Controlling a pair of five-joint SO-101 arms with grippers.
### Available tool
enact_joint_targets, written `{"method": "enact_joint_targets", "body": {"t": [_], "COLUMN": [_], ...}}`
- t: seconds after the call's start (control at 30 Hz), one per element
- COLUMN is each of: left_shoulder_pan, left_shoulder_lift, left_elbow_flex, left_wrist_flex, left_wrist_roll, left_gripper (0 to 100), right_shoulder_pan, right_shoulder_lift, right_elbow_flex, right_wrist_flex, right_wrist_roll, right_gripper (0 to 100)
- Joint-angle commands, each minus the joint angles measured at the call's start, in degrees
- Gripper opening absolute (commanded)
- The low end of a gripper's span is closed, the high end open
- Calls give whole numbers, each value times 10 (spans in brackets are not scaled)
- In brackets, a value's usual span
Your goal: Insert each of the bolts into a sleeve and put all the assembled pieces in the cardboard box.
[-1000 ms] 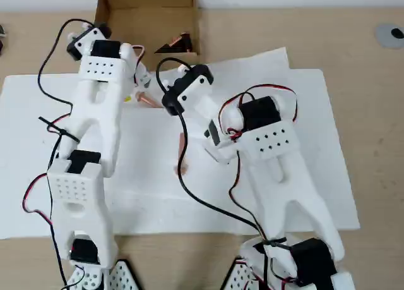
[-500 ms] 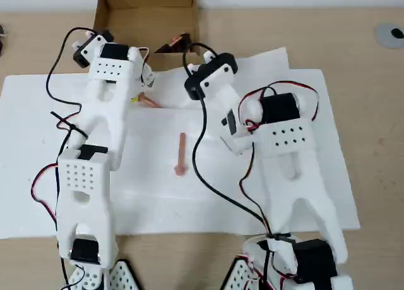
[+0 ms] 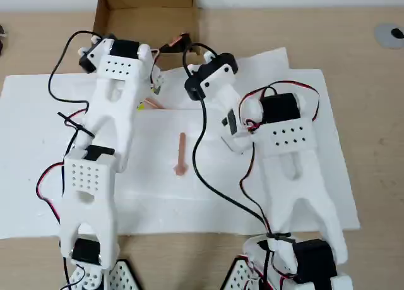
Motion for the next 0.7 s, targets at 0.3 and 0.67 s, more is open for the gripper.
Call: {"method": "enact_joint_targets", "body": {"t": [0.3, 0.67], "left_shoulder_pan": [-33, -36], "left_shoulder_lift": [93, 95], "left_elbow_flex": [-29, -29], "left_wrist_flex": [-32, -29], "left_wrist_roll": [0, -1], "left_gripper": [178, 115], "right_shoulder_pan": [9, 28], "right_shoulder_lift": [-71, -72], "right_elbow_flex": [11, 32], "right_wrist_flex": [-2, 0], "right_wrist_roll": [9, 18], "right_gripper": [11, 11]}}
